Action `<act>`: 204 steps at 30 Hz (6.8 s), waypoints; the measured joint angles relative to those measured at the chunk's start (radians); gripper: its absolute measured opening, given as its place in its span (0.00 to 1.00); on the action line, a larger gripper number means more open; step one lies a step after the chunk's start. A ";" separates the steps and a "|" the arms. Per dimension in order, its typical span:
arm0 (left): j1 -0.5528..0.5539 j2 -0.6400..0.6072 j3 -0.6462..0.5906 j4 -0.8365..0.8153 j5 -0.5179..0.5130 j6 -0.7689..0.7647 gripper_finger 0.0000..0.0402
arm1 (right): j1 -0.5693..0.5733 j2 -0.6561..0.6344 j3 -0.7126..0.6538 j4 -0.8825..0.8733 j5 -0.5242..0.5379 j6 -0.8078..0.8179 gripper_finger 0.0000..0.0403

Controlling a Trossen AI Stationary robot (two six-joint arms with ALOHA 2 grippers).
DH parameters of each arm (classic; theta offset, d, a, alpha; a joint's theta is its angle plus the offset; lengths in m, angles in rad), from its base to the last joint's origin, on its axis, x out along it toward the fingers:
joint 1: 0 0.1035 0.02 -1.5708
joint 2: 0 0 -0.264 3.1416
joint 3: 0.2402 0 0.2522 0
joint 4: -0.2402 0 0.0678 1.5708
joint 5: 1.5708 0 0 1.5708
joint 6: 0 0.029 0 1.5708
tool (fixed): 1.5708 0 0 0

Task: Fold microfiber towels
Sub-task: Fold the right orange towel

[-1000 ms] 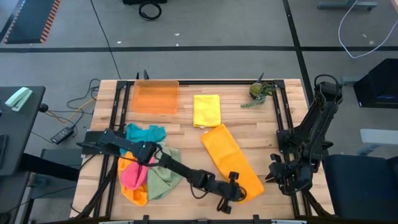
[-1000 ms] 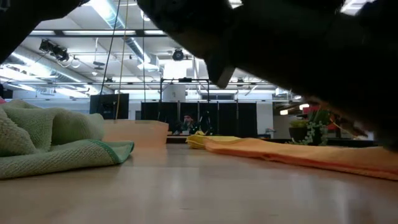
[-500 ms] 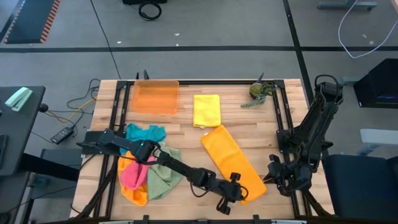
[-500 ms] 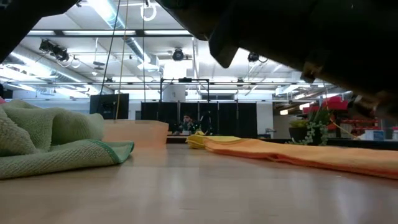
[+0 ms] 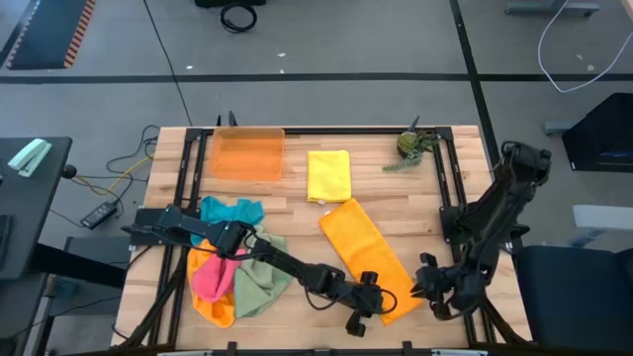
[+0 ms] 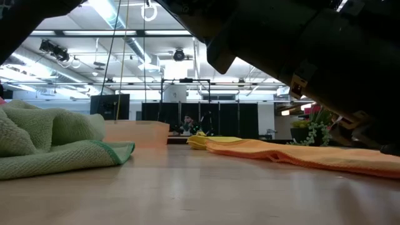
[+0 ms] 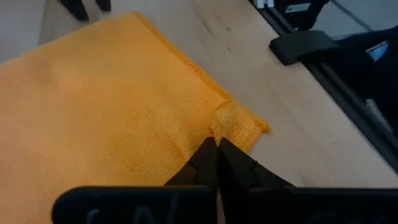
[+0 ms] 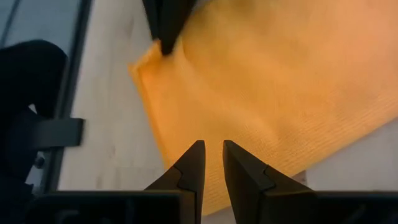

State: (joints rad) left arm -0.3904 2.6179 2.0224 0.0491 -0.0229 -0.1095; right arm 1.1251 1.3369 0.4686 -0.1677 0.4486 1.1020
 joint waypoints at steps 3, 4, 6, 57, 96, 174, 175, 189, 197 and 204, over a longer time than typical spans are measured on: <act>0.001 0.000 0.000 -0.001 0.013 -0.039 0.03 | -0.017 0.041 0.000 0.030 -0.041 -0.006 0.16; 0.001 0.000 0.000 -0.002 0.014 -0.043 0.05 | -0.022 0.053 0.000 0.034 -0.058 -0.006 0.16; 0.001 0.000 0.000 -0.004 0.018 -0.044 0.11 | -0.029 0.068 0.000 0.032 -0.088 -0.005 0.16; 0.056 -0.068 0.003 -0.305 -0.021 -0.213 0.02 | -0.046 0.031 -0.002 -0.006 -0.231 -0.050 0.11; 0.077 -0.063 -0.002 -0.249 -0.018 -0.216 0.03 | -0.466 -0.049 -0.013 0.040 -0.119 -0.586 0.11; 0.187 -0.383 -0.215 -0.439 -0.204 -0.182 0.27 | -0.881 -0.619 -0.273 0.043 -0.390 -0.499 0.55; 0.187 -0.391 -0.257 -0.405 -0.189 -0.197 0.27 | -0.881 -0.619 -0.273 0.043 -0.390 -0.495 0.56; 0.240 -0.661 -0.834 0.352 -0.193 -0.340 0.30 | -0.881 -0.616 -0.272 0.027 -0.277 -0.366 0.56; 0.269 -0.658 -0.888 0.322 -0.262 -0.463 0.45 | -0.905 -0.546 -0.271 -0.007 -0.120 -0.267 0.56; 0.316 -0.604 -0.889 0.236 -0.270 -0.640 0.57 | -1.021 -0.402 -0.271 0.044 -0.155 -0.271 0.56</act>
State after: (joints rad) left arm -0.0747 2.0136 1.1336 0.2850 -0.2928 -0.7493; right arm 0.1044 0.9344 0.1978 -0.1234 0.2936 0.8307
